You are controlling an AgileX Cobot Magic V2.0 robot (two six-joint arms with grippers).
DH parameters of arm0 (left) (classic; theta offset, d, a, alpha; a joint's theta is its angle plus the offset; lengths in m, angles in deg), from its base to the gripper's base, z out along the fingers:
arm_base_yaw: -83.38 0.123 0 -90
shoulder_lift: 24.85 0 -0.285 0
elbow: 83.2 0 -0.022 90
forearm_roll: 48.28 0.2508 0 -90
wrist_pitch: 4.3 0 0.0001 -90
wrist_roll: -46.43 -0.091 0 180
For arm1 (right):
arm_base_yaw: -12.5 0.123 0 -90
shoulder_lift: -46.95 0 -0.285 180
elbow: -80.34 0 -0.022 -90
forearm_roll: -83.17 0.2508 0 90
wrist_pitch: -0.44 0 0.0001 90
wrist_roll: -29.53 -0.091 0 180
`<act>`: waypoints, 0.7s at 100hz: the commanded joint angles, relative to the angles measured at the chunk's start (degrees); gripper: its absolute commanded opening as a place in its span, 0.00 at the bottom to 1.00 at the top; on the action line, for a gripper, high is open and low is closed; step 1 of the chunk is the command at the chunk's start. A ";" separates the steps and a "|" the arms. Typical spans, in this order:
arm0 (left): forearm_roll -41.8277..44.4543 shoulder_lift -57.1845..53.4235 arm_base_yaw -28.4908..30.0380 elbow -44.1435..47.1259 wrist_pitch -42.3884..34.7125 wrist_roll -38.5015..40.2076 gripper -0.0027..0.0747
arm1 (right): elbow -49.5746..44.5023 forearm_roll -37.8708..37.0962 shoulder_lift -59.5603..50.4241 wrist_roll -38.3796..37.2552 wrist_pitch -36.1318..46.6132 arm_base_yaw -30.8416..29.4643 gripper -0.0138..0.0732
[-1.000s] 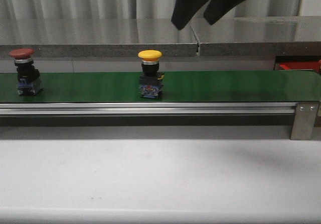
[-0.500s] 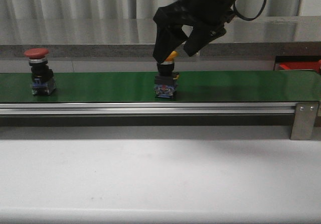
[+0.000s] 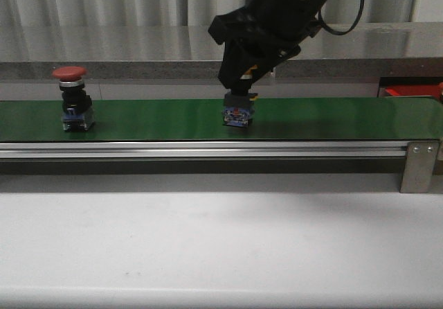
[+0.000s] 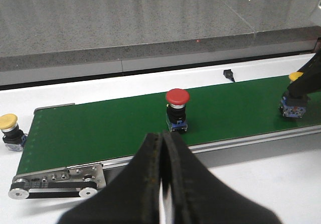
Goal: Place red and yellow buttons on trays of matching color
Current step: 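Grasp the yellow button on the belt with the right gripper and lift, then lower the yellow button into the yellow tray and open the right gripper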
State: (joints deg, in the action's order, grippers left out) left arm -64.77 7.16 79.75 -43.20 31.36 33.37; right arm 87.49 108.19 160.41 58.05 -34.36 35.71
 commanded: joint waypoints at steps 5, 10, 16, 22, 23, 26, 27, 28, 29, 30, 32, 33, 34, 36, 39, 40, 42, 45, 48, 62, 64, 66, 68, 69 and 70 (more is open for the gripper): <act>-1.14 0.48 -0.47 -1.50 -3.86 0.64 0.01 | 0.58 1.49 -7.51 0.63 4.60 -0.37 0.12; -1.14 0.48 -0.47 -1.50 -3.86 0.64 0.01 | -0.21 1.49 -9.21 0.63 4.91 -1.00 0.12; -1.14 0.48 -0.47 -1.50 -3.86 0.64 0.01 | -1.25 1.49 -11.51 0.18 5.16 -2.35 0.12; -1.14 0.48 -0.47 -1.50 -3.86 0.64 0.01 | -2.86 1.49 -13.63 -0.01 5.54 -3.97 0.12; -1.14 0.48 -0.47 -1.50 -3.86 0.64 0.01 | -3.07 1.49 -14.14 -0.01 5.71 -4.43 0.12; -1.14 0.48 -0.47 -1.50 -3.86 0.64 0.01 | -4.14 1.49 -15.24 -0.13 5.99 -5.47 0.12; -1.14 0.48 -0.47 -1.50 -3.86 0.64 0.01 | -4.35 1.49 -15.81 -0.19 6.10 -5.74 0.12; -1.14 0.48 -0.47 -1.50 -3.86 0.64 0.01 | -4.78 1.49 -16.07 -0.19 6.23 -6.31 0.12; -1.14 0.48 -0.47 -1.50 -3.86 0.64 0.01 | -4.99 1.49 -16.33 -0.26 6.23 -6.59 0.12; -1.14 0.48 -0.47 -1.50 -3.86 0.64 0.01 | -5.19 1.49 -16.87 -0.27 6.36 -7.18 0.12; -1.14 0.48 -0.47 -1.50 -3.86 0.64 0.01 | -5.77 1.49 -17.61 -0.31 6.37 -7.77 0.12; -1.14 0.48 -0.47 -1.50 -3.86 0.64 0.01 | -6.17 1.49 -17.86 -0.31 6.44 -8.40 0.12; -1.14 0.48 -0.47 -1.50 -3.86 0.64 0.01 | -6.36 1.49 -18.35 -0.31 6.44 -8.73 0.12; -1.14 0.48 -0.47 -1.50 -3.86 0.64 0.01 | -6.92 1.49 -18.80 -0.31 6.44 -9.73 0.12; -1.14 0.48 -0.47 -1.50 -3.86 0.64 0.01 | -7.64 1.49 -19.93 -0.31 6.39 -11.14 0.12; -1.14 0.48 -0.47 -1.50 -3.86 0.64 0.01 | -8.03 1.49 -20.15 -0.31 6.39 -11.85 0.12; -1.14 0.48 -0.47 -1.50 -3.86 0.64 0.01 | -8.60 1.49 -20.80 -0.31 6.39 -12.93 0.12; -1.14 0.48 -0.47 -1.50 -3.86 0.64 0.01 | -9.40 1.49 -21.64 -0.31 6.39 -14.42 0.12; -1.14 0.48 -0.47 -1.50 -3.86 0.64 0.01 | -10.20 1.49 -22.63 -0.31 6.39 -15.97 0.12; -1.14 0.48 -0.47 -1.50 -3.86 0.64 0.01 | -14.29 1.44 -26.07 -0.31 6.13 -23.89 0.12; -1.14 0.48 -0.47 -1.50 -3.86 0.64 0.01 | -14.90 1.44 -26.37 -0.31 6.13 -25.06 0.12; -1.14 0.48 -0.47 -1.50 -3.86 0.64 0.01 | -15.47 1.44 -26.78 -0.31 6.13 -26.23 0.12; -1.14 0.48 -0.47 -1.50 -3.86 0.64 0.01 | -16.02 1.44 -27.21 -0.31 5.99 -27.36 0.12; -1.14 0.48 -0.47 -1.50 -3.86 0.64 0.01 | -16.21 1.44 -27.44 -0.31 5.99 -27.73 0.12; -1.14 0.48 -0.47 -1.50 -3.86 0.64 0.01 | -16.55 1.44 -27.57 -0.31 5.99 -28.47 0.12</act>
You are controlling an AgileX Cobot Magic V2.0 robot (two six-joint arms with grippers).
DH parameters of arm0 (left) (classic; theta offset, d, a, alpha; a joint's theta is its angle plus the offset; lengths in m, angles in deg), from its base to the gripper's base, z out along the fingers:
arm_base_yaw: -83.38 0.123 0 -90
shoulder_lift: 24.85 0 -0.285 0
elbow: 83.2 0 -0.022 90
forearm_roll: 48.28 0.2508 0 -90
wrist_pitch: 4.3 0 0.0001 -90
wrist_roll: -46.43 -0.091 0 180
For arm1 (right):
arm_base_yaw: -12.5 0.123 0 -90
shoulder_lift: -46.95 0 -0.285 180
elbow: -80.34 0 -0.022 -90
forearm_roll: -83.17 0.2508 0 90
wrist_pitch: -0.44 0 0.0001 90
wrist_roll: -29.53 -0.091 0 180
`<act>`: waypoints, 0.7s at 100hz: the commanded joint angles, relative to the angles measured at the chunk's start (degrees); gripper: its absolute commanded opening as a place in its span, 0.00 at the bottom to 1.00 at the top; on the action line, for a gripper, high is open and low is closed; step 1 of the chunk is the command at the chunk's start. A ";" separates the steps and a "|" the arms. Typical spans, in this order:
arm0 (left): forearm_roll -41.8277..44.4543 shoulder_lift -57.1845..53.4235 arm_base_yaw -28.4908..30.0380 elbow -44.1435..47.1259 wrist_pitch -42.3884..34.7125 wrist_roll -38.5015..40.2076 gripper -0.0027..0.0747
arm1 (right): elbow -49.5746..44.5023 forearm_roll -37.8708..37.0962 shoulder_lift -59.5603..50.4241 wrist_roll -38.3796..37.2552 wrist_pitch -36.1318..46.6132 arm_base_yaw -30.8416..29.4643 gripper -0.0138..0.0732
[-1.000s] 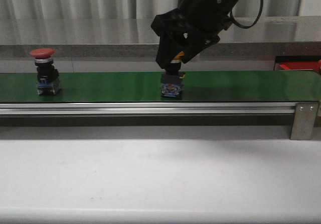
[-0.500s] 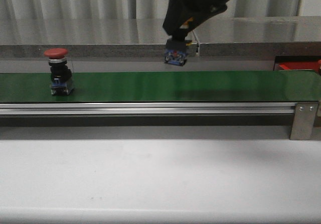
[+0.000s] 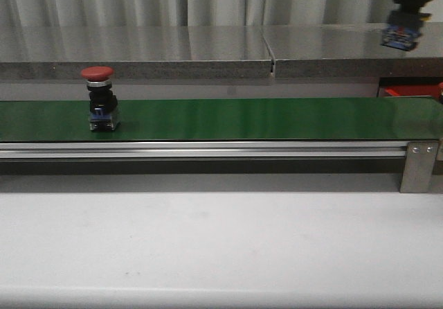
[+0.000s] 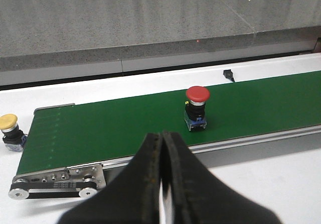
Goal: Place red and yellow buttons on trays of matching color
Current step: 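Lower the yellow button into the yellow tray and open the right gripper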
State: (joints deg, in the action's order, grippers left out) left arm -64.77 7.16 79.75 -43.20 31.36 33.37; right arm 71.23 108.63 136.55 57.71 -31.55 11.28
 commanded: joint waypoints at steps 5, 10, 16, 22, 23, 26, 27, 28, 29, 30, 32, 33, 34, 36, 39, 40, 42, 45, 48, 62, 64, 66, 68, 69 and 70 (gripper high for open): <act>-1.14 0.48 -0.47 -1.50 -3.86 0.64 0.01 | -1.56 1.00 -4.53 0.02 3.10 -6.40 0.11; -1.14 0.48 -0.47 -1.50 -3.86 0.64 0.01 | -2.83 1.05 -5.19 -0.04 3.05 -8.46 0.11; -1.14 0.48 -0.47 -1.50 -3.86 0.64 0.01 | -4.26 1.05 -5.83 -0.04 3.05 -10.71 0.11; -1.14 0.48 -0.47 -1.50 -3.86 0.64 0.01 | -5.68 1.00 -5.89 -0.04 3.21 -12.53 0.11; -1.14 0.48 -0.47 -1.50 -3.86 0.64 0.01 | -5.83 1.00 -5.89 -0.04 3.28 -12.75 0.11; -1.14 0.48 -0.47 -1.50 -3.86 0.64 0.01 | -6.65 1.00 -5.89 -0.04 3.67 -13.75 0.11; -1.14 0.48 -0.47 -1.50 -3.86 0.64 0.01 | -6.83 1.00 -5.89 -0.04 3.81 -13.94 0.11; -1.14 0.48 -0.47 -1.50 -3.86 0.64 0.01 | -7.20 1.00 -5.89 -0.04 4.12 -14.31 0.11; -1.14 0.48 -0.47 -1.50 -3.86 0.64 0.01 | -7.39 1.00 -5.89 -0.04 4.31 -14.49 0.11; -1.14 0.48 -0.47 -1.50 -3.86 0.64 0.01 | -7.59 1.00 -5.89 -0.04 4.67 -14.86 0.11; -1.14 0.48 -0.47 -1.50 -3.86 0.64 0.01 | -8.17 0.89 -5.89 -0.04 5.24 -15.23 0.11; -1.14 0.48 -0.47 -1.50 -3.86 0.64 0.01 | -8.54 0.83 -5.89 -0.04 5.41 -15.62 0.11; -1.14 0.48 -0.47 -1.50 -3.86 0.64 0.01 | -8.71 0.84 -5.89 -0.04 5.61 -15.80 0.11; -1.14 0.48 -0.47 -1.50 -3.86 0.64 0.01 | -9.22 0.76 -5.89 -0.04 6.08 -16.36 0.11; -1.14 0.48 -0.47 -1.50 -3.86 0.64 0.01 | -9.89 0.76 -5.89 -0.04 6.84 -17.10 0.11; -1.14 0.48 -0.47 -1.50 -3.86 0.64 0.01 | -10.22 0.76 -5.89 -0.04 7.00 -17.44 0.11; -1.14 0.48 -0.47 -1.50 -3.86 0.64 0.01 | -10.73 0.76 -5.89 -0.04 7.44 -17.97 0.11; -1.14 0.48 -0.47 -1.50 -3.86 0.64 0.01 | -11.35 0.76 -5.89 -0.04 7.98 -18.64 0.11; -1.14 0.48 -0.47 -1.50 -3.86 0.64 0.01 | -11.97 0.82 -5.89 -0.04 8.55 -19.24 0.11; -1.14 0.48 -0.47 -1.50 -3.86 0.64 0.01 | -15.05 0.77 -5.69 -0.04 13.02 -20.87 0.11; -1.14 0.48 -0.47 -1.50 -3.86 0.64 0.01 | -15.41 0.77 -5.61 -0.04 13.71 -21.06 0.11; -1.14 0.48 -0.47 -1.50 -3.86 0.64 0.01 | -15.75 0.77 -5.47 -0.04 14.24 -21.16 0.11; -1.14 0.48 -0.47 -1.50 -3.86 0.64 0.01 | -16.08 0.77 -5.33 -0.04 14.84 -21.22 0.11; -1.14 0.48 -0.47 -1.50 -3.86 0.64 0.01 | -16.19 0.77 -5.20 -0.04 15.05 -21.28 0.11; -1.14 0.48 -0.47 -1.50 -3.86 0.64 0.01 | -16.43 0.77 -5.12 -0.04 15.41 -21.27 0.11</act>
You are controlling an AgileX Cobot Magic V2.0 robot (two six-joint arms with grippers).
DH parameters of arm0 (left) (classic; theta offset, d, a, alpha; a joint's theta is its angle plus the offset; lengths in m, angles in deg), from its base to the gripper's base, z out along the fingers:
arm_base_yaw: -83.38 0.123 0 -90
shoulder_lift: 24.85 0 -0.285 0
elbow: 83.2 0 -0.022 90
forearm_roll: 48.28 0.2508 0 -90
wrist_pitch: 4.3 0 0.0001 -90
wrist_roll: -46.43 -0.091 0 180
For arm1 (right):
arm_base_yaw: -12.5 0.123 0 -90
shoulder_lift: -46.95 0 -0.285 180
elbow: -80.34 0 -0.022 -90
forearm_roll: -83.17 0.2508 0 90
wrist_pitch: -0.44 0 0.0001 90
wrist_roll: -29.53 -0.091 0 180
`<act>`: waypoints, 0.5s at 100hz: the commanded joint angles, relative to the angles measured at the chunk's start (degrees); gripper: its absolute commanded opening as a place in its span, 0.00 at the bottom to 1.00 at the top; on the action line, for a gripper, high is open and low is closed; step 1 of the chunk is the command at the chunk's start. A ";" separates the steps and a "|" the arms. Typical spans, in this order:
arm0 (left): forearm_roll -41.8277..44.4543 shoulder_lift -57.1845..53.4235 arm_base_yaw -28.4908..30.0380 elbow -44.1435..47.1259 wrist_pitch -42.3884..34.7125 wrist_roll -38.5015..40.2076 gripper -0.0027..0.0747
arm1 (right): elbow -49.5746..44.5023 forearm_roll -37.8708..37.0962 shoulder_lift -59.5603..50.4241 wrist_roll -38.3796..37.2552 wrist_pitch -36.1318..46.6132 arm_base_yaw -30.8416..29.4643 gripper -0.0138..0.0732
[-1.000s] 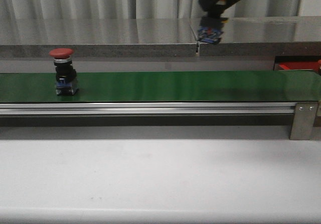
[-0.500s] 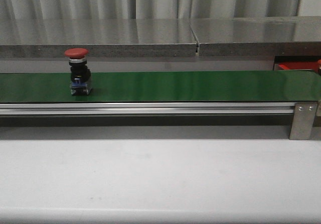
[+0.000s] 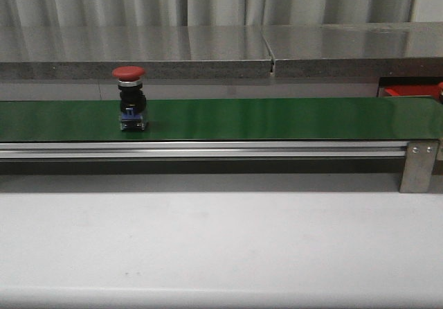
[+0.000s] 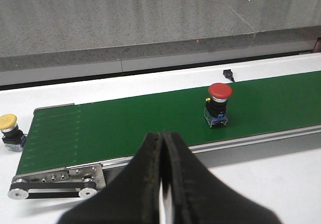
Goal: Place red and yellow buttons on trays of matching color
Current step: 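Lower the yellow button into the yellow tray and open the right gripper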
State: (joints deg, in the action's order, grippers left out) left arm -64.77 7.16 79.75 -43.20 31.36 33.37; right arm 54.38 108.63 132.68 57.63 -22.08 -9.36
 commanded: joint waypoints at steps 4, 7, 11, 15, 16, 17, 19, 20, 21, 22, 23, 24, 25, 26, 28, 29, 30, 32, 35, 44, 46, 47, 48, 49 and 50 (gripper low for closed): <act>-1.14 0.48 -0.47 -1.50 -3.86 0.64 0.01 | -0.14 0.77 -0.74 0.03 7.21 -0.67 0.11; -1.14 0.48 -0.47 -1.50 -3.86 0.64 0.01 | -0.67 0.83 -0.30 0.03 7.82 -0.67 0.11; -1.14 0.48 -0.47 -1.50 -3.86 0.64 0.01 | -1.07 0.83 0.53 0.03 8.25 -0.67 0.11; -1.14 0.48 -0.47 -1.50 -3.86 0.64 0.01 | -1.36 1.01 1.23 0.03 8.31 -0.67 0.11; -1.14 0.48 -0.47 -1.50 -3.86 0.64 0.01 | -1.39 1.07 1.61 0.03 8.31 -0.67 0.11; -1.14 0.48 -0.47 -1.50 -3.86 0.64 0.01 | -1.44 1.07 1.79 0.03 8.31 -0.67 0.11; -1.14 0.48 -0.47 -1.50 -3.86 0.64 0.01 | -1.40 1.13 2.26 0.03 8.31 -0.67 0.11; -1.14 0.48 -0.47 -1.50 -3.86 0.64 0.01 | -1.40 1.13 2.45 0.03 8.31 -0.67 0.11; -1.14 0.48 -0.47 -1.50 -3.86 0.64 0.01 | -1.40 1.13 2.84 0.03 8.31 -0.67 0.11; -1.14 0.48 -0.47 -1.50 -3.86 0.64 0.01 | -1.40 1.13 3.02 0.03 8.31 -0.67 0.11; -1.14 0.48 -0.47 -1.50 -3.86 0.64 0.01 | -1.40 1.22 3.35 0.03 8.39 -0.67 0.11; -1.14 0.48 -0.47 -1.50 -3.86 0.64 0.01 | -1.40 1.22 3.53 0.03 8.51 -0.67 0.11; -1.14 0.48 -0.47 -1.50 -3.86 0.64 0.01 | -1.40 1.22 3.88 0.03 8.60 -0.67 0.11; -1.14 0.48 -0.47 -1.50 -3.86 0.64 0.01 | -1.40 1.34 4.07 0.03 8.67 -0.67 0.11; -1.14 0.48 -0.47 -1.50 -3.86 0.64 0.01 | -1.40 1.49 4.57 0.03 8.81 -0.67 0.11; -1.14 0.48 -0.47 -1.50 -3.86 0.64 0.01 | -1.40 1.49 4.75 0.03 8.81 -0.67 0.11; -1.14 0.48 -0.47 -1.50 -3.86 0.64 0.01 | -1.40 1.64 5.09 0.03 8.86 -0.67 0.11; -1.14 0.48 -0.47 -1.50 -3.86 0.64 0.01 | -1.40 1.77 5.59 0.03 8.93 -0.67 0.11; -1.14 0.48 -0.47 -1.50 -3.86 0.64 0.01 | -1.40 2.14 6.21 0.03 8.93 -0.67 0.11; -1.14 0.48 -0.47 -1.50 -3.86 0.64 0.01 | -1.40 2.30 7.87 0.03 9.21 -0.67 0.11; -1.14 0.48 -0.47 -1.50 -3.86 0.64 0.01 | -1.40 2.30 8.27 0.03 9.37 -0.67 0.11; -1.14 0.48 -0.47 -1.50 -3.86 0.64 0.01 | -1.40 2.30 8.39 0.03 9.41 -0.67 0.11; -1.14 0.48 -0.47 -1.50 -3.86 0.64 0.01 | -1.40 2.30 8.50 0.03 9.42 -0.67 0.11; -1.14 0.48 -0.47 -1.50 -3.86 0.64 0.01 | -1.40 2.30 8.73 0.03 9.57 -0.67 0.11; -1.14 0.48 -0.47 -1.50 -3.86 0.64 0.01 | -1.40 2.30 8.81 0.03 9.63 -0.67 0.11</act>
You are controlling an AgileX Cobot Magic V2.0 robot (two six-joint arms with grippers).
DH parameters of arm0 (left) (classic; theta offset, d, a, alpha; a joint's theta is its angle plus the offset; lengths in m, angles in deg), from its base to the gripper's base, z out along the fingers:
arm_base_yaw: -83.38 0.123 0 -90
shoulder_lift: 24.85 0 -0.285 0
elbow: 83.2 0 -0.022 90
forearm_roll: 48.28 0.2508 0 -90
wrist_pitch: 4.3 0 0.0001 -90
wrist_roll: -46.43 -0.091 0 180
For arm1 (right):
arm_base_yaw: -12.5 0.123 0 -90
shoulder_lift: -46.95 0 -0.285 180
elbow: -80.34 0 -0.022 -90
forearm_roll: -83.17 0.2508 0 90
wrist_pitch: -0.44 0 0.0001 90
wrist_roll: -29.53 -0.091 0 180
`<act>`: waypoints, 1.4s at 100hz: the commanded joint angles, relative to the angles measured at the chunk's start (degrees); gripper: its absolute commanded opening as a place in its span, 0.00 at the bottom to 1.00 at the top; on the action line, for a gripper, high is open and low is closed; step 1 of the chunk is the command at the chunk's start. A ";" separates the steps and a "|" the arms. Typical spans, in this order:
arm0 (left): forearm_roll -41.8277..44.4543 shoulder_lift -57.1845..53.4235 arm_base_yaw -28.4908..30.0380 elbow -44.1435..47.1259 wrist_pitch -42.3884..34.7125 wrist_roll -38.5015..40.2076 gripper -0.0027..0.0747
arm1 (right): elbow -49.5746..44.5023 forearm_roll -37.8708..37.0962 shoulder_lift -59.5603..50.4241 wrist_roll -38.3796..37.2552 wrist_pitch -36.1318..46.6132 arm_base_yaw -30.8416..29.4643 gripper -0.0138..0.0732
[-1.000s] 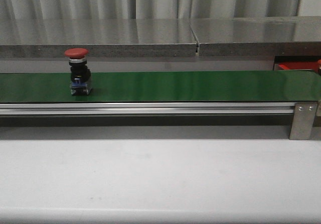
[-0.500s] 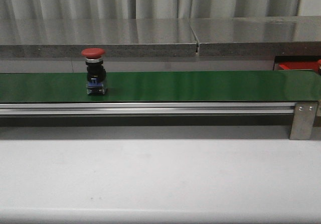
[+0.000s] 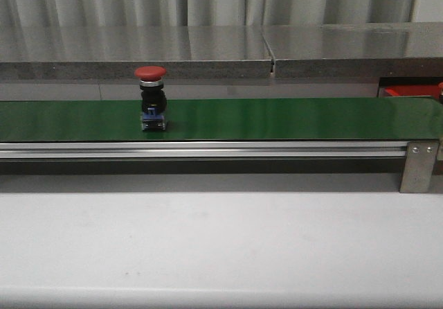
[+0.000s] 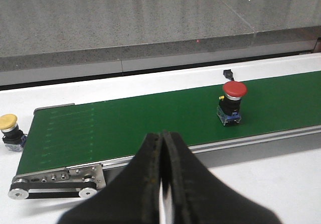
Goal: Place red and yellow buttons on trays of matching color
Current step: 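Lower the yellow button into the yellow tray and open the right gripper, then move the right gripper back over the belt and grasp the red button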
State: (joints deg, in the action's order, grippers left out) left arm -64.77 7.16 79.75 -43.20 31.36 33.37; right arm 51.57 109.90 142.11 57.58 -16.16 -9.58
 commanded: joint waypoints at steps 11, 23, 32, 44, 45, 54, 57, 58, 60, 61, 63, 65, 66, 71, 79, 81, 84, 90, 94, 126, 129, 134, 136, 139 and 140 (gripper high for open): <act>-1.14 0.48 -0.47 -1.50 -3.86 0.64 0.01 | 1.41 1.04 0.93 0.08 4.00 -0.44 0.11; -1.14 0.48 -0.47 -1.50 -3.86 0.64 0.01 | 1.41 1.06 2.35 0.08 3.80 -0.44 0.11; -1.14 0.48 -0.47 -1.50 -3.86 0.64 0.01 | 1.41 1.20 2.59 0.08 3.86 -0.44 0.12; -1.14 0.48 -0.47 -1.50 -3.86 0.64 0.01 | 1.41 1.22 2.59 0.08 3.91 -0.44 0.27; -1.14 0.48 -0.47 -1.50 -3.86 0.64 0.01 | 1.41 1.22 2.59 0.08 3.91 -0.44 0.30; -1.14 0.48 -0.47 -1.50 -3.86 0.64 0.01 | 1.41 1.82 2.59 0.08 3.85 -0.44 0.48; -1.14 0.48 -0.47 -1.50 -3.86 0.64 0.01 | 1.41 2.20 2.59 0.08 3.85 -0.44 0.53; -1.14 0.48 -0.47 -1.50 -3.86 0.64 0.01 | 1.41 2.20 2.59 0.08 3.85 -0.44 0.54; -1.14 0.48 -0.47 -1.50 -3.86 0.64 0.01 | 1.41 2.20 2.59 0.08 3.80 -0.44 0.56; -1.14 0.48 -0.47 -1.50 -3.86 0.64 0.01 | 1.41 2.26 2.59 0.08 3.80 -0.44 0.58; -1.14 0.48 -0.47 -1.50 -3.86 0.64 0.01 | 1.41 2.26 2.51 0.08 3.74 -0.44 0.60; -1.14 0.48 -0.47 -1.50 -3.86 0.64 0.01 | 1.41 2.26 2.45 0.08 3.69 -0.44 0.61; -1.14 0.48 -0.47 -1.50 -3.86 0.64 0.01 | 1.41 2.26 2.35 0.08 3.70 -0.44 0.62; -1.14 0.48 -0.47 -1.50 -3.86 0.64 0.01 | 1.41 2.26 1.88 0.08 3.56 -0.44 0.63; -1.14 0.48 -0.47 -1.50 -3.86 0.64 0.01 | 1.41 2.26 0.58 0.08 3.56 -0.44 0.63; -1.14 0.48 -0.47 -1.50 -3.86 0.64 0.01 | 1.41 2.26 0.18 0.08 3.56 -0.44 0.63; -1.14 0.48 -0.47 -1.50 -3.86 0.64 0.01 | 1.41 2.21 -0.40 0.08 3.56 -0.44 0.63; -1.14 0.48 -0.47 -1.50 -3.86 0.64 0.01 | 1.41 2.21 -1.70 0.08 3.56 -0.44 0.64; -1.14 0.48 -0.47 -1.50 -3.86 0.64 0.01 | 1.41 2.21 -2.48 0.08 3.56 -0.44 0.66; -1.14 0.48 -0.47 -1.50 -3.86 0.64 0.01 | 1.41 2.15 -13.34 0.14 2.73 1.16 0.67; -1.14 0.48 -0.47 -1.50 -3.86 0.64 0.01 | 1.50 2.00 -14.54 0.22 2.46 2.08 0.67; -1.14 0.48 -0.47 -1.50 -3.86 0.64 0.01 | 1.73 1.43 -15.82 0.36 2.02 3.62 0.67; -1.14 0.48 -0.47 -1.50 -3.86 0.64 0.01 | 1.81 1.31 -16.24 0.51 1.96 4.37 0.67; -1.14 0.48 -0.47 -1.50 -3.86 0.64 0.01 | 2.09 1.05 -16.70 0.73 1.81 5.44 0.67; -1.14 0.48 -0.47 -1.50 -3.86 0.64 0.01 | 2.17 0.98 -16.78 0.73 1.72 5.69 0.67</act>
State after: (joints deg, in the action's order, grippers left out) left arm -64.77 7.16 79.75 -43.20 31.36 33.37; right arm 51.68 111.20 128.43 57.58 -16.03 -6.16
